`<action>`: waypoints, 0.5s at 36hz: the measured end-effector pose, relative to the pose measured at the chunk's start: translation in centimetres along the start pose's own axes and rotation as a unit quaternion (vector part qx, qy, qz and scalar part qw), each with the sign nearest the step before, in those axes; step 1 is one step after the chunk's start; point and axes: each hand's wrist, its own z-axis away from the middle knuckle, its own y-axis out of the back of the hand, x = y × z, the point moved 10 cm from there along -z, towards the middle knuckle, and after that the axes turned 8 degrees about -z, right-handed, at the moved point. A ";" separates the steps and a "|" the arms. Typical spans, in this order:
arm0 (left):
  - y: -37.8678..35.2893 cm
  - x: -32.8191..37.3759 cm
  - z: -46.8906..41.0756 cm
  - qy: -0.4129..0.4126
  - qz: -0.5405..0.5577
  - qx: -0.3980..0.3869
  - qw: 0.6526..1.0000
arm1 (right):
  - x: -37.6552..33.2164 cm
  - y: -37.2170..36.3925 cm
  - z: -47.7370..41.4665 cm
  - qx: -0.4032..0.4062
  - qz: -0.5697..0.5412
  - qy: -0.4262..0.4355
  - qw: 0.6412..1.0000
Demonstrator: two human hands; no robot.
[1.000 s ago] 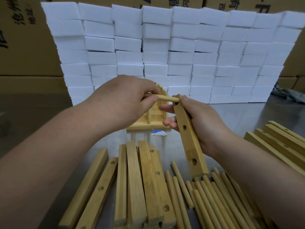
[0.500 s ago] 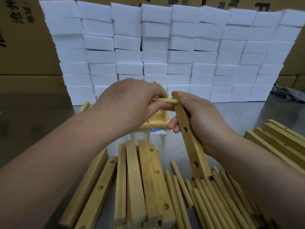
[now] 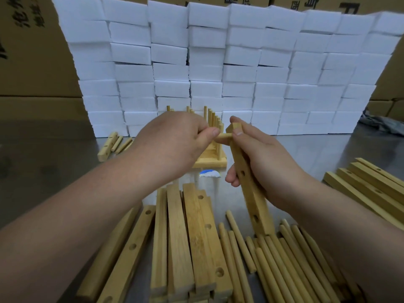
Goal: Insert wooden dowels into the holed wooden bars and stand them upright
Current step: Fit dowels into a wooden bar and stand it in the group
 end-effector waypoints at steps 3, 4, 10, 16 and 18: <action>0.7 -0.7 -0.2 0.021 0.045 0.014 0.999 | 0.8 -0.5 -0.2 -0.028 -0.025 -0.033 0.999; 0.8 -0.9 -0.2 0.029 0.066 0.020 0.997 | 0.9 -0.7 -0.2 -0.032 -0.034 -0.038 0.998; 1.3 -0.9 -0.3 0.035 0.104 0.045 0.993 | 0.9 0.6 -0.5 0.020 -0.092 -0.041 0.995; 5.3 0.5 0.3 -0.029 0.079 0.127 0.988 | 0.5 4.3 -1.2 0.150 -0.208 -0.037 0.966; 3.3 2.8 0.8 -0.069 0.128 -0.001 0.989 | 0.6 5.4 -1.3 0.183 -0.252 -0.043 0.949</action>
